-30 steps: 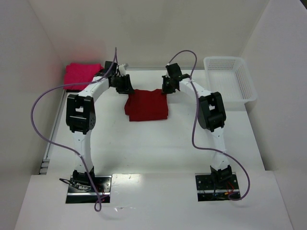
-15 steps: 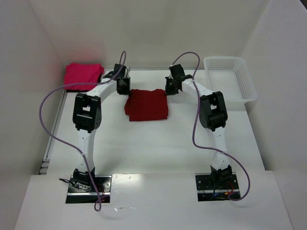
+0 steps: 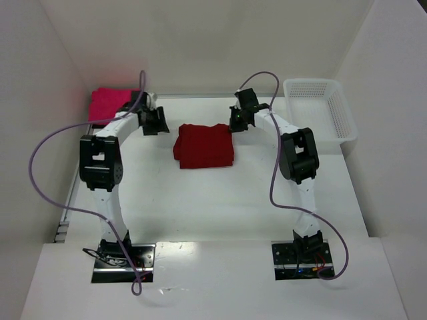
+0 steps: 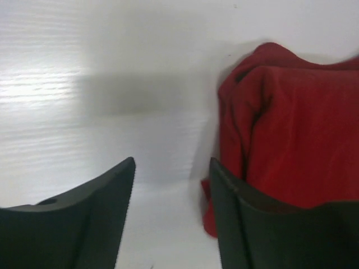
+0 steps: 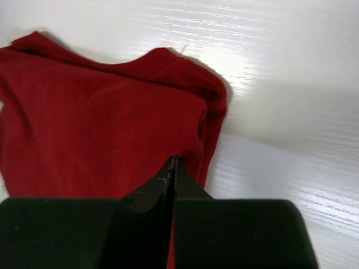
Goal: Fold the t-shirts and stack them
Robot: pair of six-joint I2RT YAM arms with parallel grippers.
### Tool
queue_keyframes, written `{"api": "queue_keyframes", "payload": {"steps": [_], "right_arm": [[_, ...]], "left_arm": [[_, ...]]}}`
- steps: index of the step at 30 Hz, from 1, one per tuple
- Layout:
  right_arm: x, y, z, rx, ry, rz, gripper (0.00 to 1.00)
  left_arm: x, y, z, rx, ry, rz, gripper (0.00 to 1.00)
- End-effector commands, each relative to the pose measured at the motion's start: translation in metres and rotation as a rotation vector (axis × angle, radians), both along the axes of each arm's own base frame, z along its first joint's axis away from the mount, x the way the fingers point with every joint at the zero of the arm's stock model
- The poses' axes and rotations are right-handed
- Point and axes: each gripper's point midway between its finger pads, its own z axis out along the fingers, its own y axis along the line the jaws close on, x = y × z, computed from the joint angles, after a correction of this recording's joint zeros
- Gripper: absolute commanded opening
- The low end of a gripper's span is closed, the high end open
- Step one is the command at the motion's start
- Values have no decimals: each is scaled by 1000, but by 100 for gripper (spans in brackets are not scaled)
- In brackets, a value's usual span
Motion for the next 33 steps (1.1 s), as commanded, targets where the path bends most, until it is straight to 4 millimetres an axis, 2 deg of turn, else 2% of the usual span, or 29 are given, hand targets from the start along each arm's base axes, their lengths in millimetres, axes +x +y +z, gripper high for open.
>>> {"api": "queue_keyframes", "payload": {"steps": [1,2,6,7,9,10,11,12,13,15,16,18,20,24,25,30,33], "right_arm": [[-2,9,59,75,-96,48,0],[-3,11,65,87,-103,57,0],[-14,24,72,142,-85,153,0],[-16,31,70,141,-77,165,0],[-26,40,63,98,-56,200,0],[-27,40,57,61,-52,196,0],[-28,43,59,39,-66,212,0],[-34,52,56,19,-63,223,0],[-31,49,54,-25,-80,205,0],[-34,55,42,-60,-71,204,0],[-32,53,43,-73,-68,196,0],[-32,51,29,-90,-41,192,0],[-32,51,27,-90,-28,185,0],[-33,52,24,-84,-23,177,0],[-32,50,24,-92,-26,170,0],[-26,40,21,-149,-37,139,0],[-24,27,18,-215,-35,106,0]], "left_arm": [[-12,-2,49,-259,-85,-100,66],[-24,-11,47,-329,-64,-165,72],[-40,-36,53,-463,-58,-325,81],[-45,-40,43,-489,-36,-349,84],[-54,-50,46,-558,-24,-403,86],[-55,-51,42,-569,-13,-405,88],[-59,-51,35,-571,-1,-401,90],[-55,-48,33,-552,-5,-380,90],[-57,-47,24,-549,17,-368,92],[-58,-50,13,-547,45,-357,93],[-61,-50,3,-552,70,-350,93],[-61,-51,-5,-527,83,-338,94],[-64,-47,-15,-503,103,-315,94],[-61,-41,-20,-464,103,-290,96],[-63,-41,-30,-467,125,-285,96],[-62,-53,-35,-491,135,-300,97],[-60,-59,-34,-503,129,-292,97]]}}
